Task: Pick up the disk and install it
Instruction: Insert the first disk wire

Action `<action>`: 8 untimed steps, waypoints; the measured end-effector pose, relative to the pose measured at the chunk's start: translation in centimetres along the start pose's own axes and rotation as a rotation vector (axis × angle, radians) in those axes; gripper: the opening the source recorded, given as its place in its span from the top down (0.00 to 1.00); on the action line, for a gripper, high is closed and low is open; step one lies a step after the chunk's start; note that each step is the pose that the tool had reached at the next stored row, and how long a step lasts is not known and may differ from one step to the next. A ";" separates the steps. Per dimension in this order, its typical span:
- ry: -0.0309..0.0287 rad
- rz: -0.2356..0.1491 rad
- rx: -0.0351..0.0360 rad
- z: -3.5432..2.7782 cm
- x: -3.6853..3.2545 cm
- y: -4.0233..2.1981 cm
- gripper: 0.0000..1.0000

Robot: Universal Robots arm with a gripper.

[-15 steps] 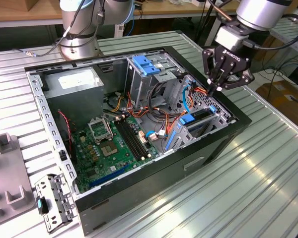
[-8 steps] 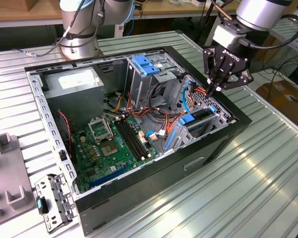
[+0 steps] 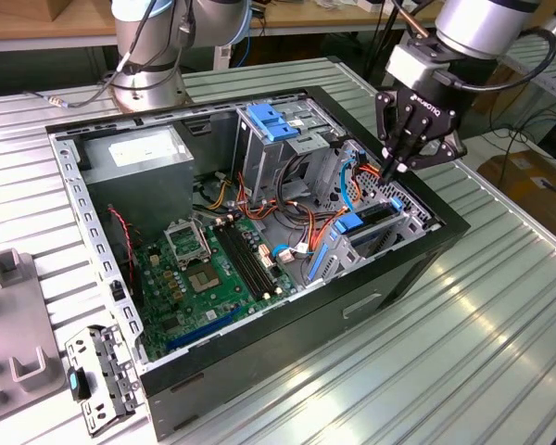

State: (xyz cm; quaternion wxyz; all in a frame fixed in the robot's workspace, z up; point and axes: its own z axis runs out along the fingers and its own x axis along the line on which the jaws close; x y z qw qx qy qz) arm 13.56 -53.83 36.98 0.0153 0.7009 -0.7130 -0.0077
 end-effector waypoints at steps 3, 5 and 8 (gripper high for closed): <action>-0.0016 0.049 -0.0005 0.08 0.00 0.00 0.84; -0.0027 0.076 -0.0007 0.13 -0.02 0.01 0.84; -0.0032 0.080 0.0086 0.20 -0.03 0.45 0.84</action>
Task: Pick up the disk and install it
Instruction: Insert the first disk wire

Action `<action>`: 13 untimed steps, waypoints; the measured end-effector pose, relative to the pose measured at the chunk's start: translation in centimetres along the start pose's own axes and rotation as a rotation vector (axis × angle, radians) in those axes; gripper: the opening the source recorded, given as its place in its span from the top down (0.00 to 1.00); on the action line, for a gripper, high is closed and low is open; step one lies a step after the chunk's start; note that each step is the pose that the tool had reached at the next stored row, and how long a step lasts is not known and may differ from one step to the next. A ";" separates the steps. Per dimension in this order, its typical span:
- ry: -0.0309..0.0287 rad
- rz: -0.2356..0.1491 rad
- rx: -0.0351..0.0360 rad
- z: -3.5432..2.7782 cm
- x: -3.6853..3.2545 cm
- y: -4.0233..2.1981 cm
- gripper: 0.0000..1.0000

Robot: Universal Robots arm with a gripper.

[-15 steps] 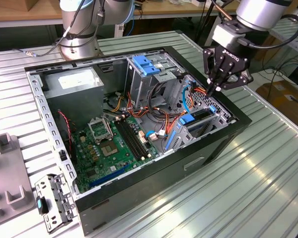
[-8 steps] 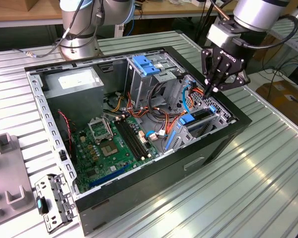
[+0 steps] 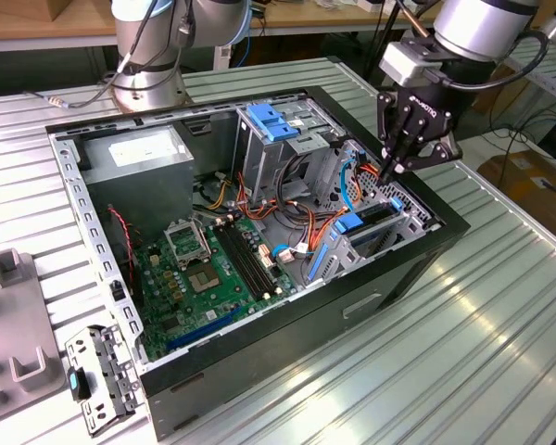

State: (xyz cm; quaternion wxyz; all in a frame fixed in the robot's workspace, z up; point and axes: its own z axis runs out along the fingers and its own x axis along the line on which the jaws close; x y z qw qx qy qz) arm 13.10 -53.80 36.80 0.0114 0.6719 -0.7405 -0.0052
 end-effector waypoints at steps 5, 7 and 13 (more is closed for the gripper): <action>-0.0022 0.000 0.0231 0.53 0.21 0.84 0.84; -0.0030 -0.008 0.0232 0.78 0.39 0.94 0.84; -0.0026 -0.076 0.0238 1.18 0.73 1.06 0.84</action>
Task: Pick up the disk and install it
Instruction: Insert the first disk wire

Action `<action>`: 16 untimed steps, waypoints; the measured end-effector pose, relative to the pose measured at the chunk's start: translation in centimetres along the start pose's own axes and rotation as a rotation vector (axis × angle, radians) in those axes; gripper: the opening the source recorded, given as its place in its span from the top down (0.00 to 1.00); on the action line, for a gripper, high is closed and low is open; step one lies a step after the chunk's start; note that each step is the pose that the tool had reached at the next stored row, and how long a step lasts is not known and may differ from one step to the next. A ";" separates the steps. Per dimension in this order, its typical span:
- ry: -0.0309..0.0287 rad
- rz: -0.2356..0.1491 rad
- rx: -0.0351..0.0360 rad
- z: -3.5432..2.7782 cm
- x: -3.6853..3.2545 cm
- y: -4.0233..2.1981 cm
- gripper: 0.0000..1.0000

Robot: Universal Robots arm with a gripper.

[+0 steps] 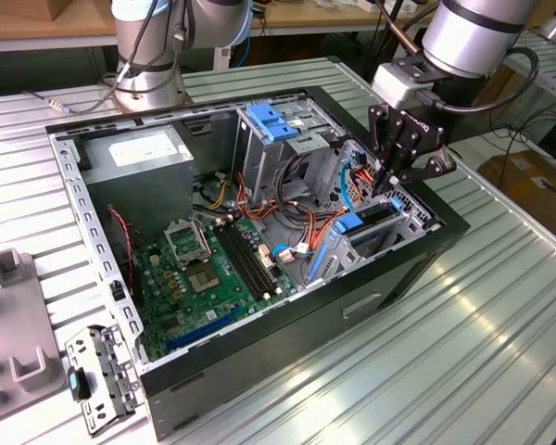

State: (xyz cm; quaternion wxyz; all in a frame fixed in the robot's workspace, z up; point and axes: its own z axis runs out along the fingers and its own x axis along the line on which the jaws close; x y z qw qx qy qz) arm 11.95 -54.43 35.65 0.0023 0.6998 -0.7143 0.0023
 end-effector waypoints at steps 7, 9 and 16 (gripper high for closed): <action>0.0000 -0.001 0.0000 0.01 0.49 0.21 0.84; 0.0000 -0.001 0.0000 0.03 0.75 0.21 0.84; 0.0002 0.002 0.0000 0.35 1.19 0.28 0.84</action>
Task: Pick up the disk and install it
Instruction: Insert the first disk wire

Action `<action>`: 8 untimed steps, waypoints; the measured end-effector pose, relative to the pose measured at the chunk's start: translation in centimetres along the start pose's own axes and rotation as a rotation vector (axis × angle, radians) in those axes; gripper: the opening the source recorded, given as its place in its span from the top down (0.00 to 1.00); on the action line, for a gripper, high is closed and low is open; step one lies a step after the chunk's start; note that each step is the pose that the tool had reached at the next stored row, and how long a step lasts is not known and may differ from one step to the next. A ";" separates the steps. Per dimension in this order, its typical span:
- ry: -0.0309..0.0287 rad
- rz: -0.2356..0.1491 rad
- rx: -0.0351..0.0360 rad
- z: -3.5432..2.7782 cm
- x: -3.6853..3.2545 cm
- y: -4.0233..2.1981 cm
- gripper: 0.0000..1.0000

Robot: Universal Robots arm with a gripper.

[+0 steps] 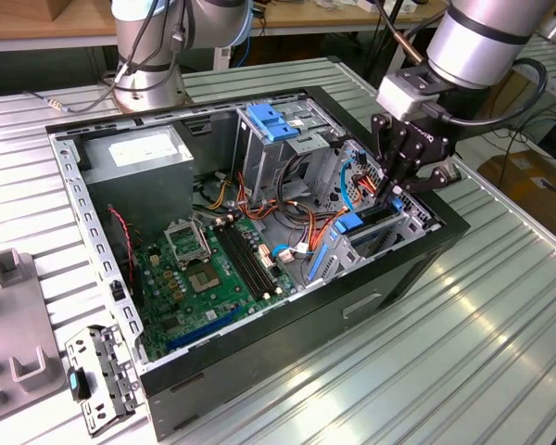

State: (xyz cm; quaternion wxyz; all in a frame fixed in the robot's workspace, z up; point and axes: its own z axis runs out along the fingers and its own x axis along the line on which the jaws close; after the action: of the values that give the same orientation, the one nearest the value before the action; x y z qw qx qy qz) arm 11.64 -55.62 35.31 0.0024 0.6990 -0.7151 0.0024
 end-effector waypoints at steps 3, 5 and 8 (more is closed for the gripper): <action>-0.0001 0.002 0.0000 0.03 0.06 0.01 0.84; -0.0001 0.002 0.0000 0.03 0.07 0.01 0.84; -0.0001 -0.007 0.0000 0.14 0.11 0.02 0.84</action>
State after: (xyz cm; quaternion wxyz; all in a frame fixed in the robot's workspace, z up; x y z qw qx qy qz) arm 11.62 -55.73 35.18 0.0024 0.7017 -0.7125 0.0024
